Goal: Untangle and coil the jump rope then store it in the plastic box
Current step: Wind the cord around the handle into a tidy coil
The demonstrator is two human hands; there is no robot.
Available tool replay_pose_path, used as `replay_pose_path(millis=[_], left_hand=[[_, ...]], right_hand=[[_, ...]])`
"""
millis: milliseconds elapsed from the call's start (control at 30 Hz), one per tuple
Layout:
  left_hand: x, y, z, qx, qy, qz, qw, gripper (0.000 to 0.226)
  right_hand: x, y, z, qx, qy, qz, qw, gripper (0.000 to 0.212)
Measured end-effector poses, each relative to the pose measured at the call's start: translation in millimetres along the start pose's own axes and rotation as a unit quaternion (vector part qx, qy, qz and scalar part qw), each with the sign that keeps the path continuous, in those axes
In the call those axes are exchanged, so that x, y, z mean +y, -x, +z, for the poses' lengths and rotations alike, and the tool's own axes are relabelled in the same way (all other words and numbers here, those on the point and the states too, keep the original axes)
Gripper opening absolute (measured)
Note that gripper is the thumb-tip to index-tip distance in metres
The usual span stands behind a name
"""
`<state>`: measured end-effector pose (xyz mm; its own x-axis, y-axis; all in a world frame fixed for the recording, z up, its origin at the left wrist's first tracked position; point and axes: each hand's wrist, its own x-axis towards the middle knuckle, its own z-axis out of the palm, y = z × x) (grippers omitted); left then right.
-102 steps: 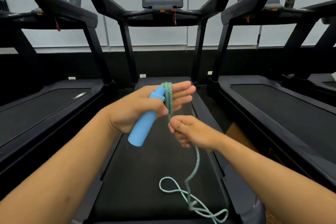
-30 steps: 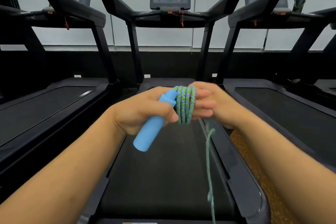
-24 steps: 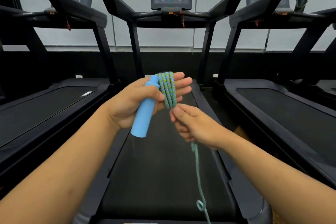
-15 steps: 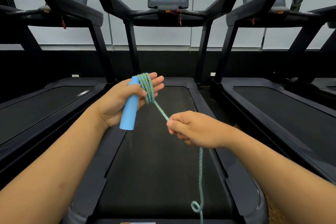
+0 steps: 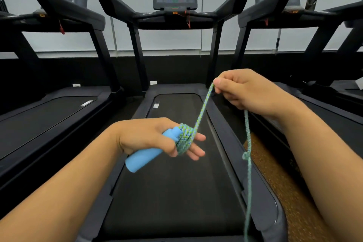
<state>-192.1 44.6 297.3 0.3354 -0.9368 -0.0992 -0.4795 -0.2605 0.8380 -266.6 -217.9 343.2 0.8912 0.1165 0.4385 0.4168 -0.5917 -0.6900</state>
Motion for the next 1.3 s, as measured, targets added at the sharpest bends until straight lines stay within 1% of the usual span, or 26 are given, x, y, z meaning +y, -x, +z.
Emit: replay_pose_path(millis=[67,167,233,333,433,533,633,733,833,900,967,1033,1100,1167,1200,1267,1300], left_hand=[[8.2,0.0,3.9,-0.02,0.048,0.038,0.998,0.061],[13.5,-1.5,4.8,-0.034,0.138,0.102,0.985,0.067],[14.3,-3.5,3.7,-0.025,0.215,0.141,0.966,0.065],[15.3,-5.9,-0.8,0.019,0.304,0.174,0.936,0.063],[14.2,-7.3,-7.6,0.094,0.311,0.188,0.927,0.065],[4.7,-7.1,-18.3,0.185,0.297,0.174,0.92,0.063],[-9.0,-3.6,-28.3,0.24,0.275,0.143,0.92,0.064],[-18.7,0.9,-33.2,0.269,0.253,0.107,0.923,0.065],[-24.6,3.1,-33.2,0.256,0.229,0.078,0.936,0.067],[-25.6,3.1,-29.8,0.236,0.197,0.057,0.95,0.065],[-23.7,2.1,-24.8,0.209,0.146,0.035,0.966,0.06],[-19.6,1.6,-18.5,0.165,0.114,0.019,0.979,0.06],[-9.6,3.3,-10.5,0.11,0.095,0.015,0.989,0.061],[3.4,5.5,-2.3,0.063,0.094,0.025,0.993,0.055],[10.0,7.1,1.7,0.052,0.103,0.034,0.993,0.052],[16.5,7.6,5.1,0.054,0.113,0.062,0.99,0.04],[17.9,7.8,5.7,0.06,0.121,0.071,0.988,0.047]], right_hand=[[17.8,-5.7,2.5,0.012,-0.035,0.014,0.999,0.032],[37.2,-9.3,18.7,0.006,-0.087,0.044,0.995,0.029],[44.1,-8.7,35.4,-0.014,-0.108,0.056,0.992,0.029],[50.2,-4.3,66.9,-0.07,-0.125,0.067,0.987,0.028],[51.3,5.6,101.4,-0.139,-0.161,0.107,0.971,0.033],[45.3,17.7,121.6,-0.196,-0.153,0.108,0.963,0.034],[30.1,23.5,120.7,-0.214,-0.076,0.09,0.97,0.036],[6.3,23.4,105.4,-0.215,0.025,0.065,0.974,0.036],[-19.1,22.7,79.9,-0.203,0.097,0.03,0.974,0.035],[-32.2,22.5,60.8,-0.191,0.093,0.007,0.977,0.035],[-38.6,20.7,43.3,-0.171,0.071,-0.006,0.983,0.035],[-38.5,17.4,28.1,-0.143,0.039,-0.014,0.989,0.034],[-32.1,12.8,16.2,-0.11,0.008,-0.02,0.994,0.033],[-21.3,7.2,7.6,-0.079,-0.036,-0.012,0.996,0.033],[-15.1,4.3,5.1,-0.067,-0.059,-0.008,0.996,0.033],[-2.9,-1.1,6.6,-0.058,-0.105,-0.006,0.993,0.032],[2.2,-2.7,11.2,-0.06,-0.129,-0.006,0.99,0.032]])
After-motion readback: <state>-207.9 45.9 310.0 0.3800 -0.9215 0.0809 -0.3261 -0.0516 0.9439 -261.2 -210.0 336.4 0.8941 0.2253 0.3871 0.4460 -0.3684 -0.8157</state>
